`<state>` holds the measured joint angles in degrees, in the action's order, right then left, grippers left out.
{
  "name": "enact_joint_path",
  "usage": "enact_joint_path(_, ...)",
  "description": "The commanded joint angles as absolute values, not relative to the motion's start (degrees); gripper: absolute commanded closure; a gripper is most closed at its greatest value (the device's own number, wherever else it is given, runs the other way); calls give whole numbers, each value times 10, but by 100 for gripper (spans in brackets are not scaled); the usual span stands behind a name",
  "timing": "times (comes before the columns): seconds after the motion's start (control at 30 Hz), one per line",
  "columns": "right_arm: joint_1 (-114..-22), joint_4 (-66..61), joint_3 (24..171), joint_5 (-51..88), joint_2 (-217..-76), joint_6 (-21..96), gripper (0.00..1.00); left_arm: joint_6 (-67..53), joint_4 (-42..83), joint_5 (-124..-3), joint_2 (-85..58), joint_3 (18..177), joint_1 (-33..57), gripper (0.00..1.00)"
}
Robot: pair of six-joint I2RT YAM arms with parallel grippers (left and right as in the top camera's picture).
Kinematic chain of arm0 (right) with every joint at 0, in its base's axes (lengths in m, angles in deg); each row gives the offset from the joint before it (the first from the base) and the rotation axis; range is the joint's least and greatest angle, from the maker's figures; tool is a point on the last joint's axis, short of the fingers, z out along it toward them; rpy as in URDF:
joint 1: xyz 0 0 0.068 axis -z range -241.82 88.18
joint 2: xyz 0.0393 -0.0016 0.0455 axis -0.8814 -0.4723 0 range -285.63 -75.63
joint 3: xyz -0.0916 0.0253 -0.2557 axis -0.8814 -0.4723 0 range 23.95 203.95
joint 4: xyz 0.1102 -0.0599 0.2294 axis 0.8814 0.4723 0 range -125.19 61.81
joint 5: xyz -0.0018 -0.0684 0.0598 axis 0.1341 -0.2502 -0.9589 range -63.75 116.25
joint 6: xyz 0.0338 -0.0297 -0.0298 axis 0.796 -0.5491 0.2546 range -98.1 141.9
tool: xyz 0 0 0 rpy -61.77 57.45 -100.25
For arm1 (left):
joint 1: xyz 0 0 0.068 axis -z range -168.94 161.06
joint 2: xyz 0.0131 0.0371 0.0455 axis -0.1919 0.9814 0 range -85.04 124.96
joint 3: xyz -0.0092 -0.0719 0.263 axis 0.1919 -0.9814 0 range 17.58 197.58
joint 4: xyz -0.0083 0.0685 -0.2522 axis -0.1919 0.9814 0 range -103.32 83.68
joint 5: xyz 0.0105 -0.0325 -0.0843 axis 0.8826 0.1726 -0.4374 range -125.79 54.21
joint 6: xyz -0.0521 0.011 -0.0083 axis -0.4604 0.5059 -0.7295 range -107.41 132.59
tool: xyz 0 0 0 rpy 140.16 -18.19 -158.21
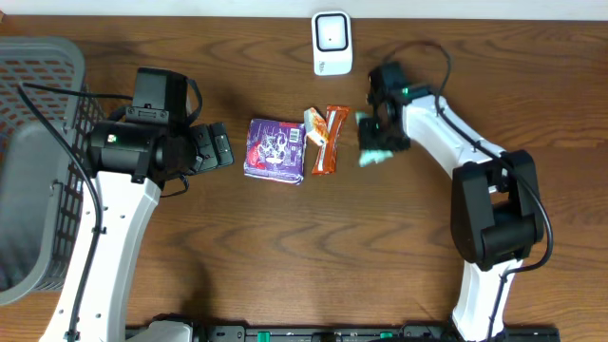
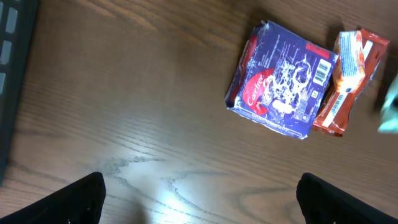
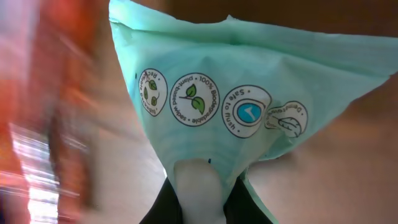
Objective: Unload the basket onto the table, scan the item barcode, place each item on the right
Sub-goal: 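Hold the green packet in front of the white scanner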
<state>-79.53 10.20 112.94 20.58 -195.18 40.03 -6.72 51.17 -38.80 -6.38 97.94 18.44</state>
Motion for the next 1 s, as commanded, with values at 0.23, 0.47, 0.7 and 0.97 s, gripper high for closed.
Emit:
enact_joint_path(0.23, -798, -100, 1216, 194, -1965, 526, 99, -66, 514, -383, -63, 983, 182, 2)
enact_joint_path(0.47, -799, -305, 1220, 163, -2001, 583, 99, -66, 514, -383, -63, 983, 182, 2)
enact_joint_path(0.7, -805, -328, 1314, 139, -2088, 606, 99, -66, 514, -383, -63, 983, 182, 2)
enact_joint_path(0.97, -806, -292, 1403, 134, -2122, 579, 99, -66, 514, -383, -63, 983, 182, 2)
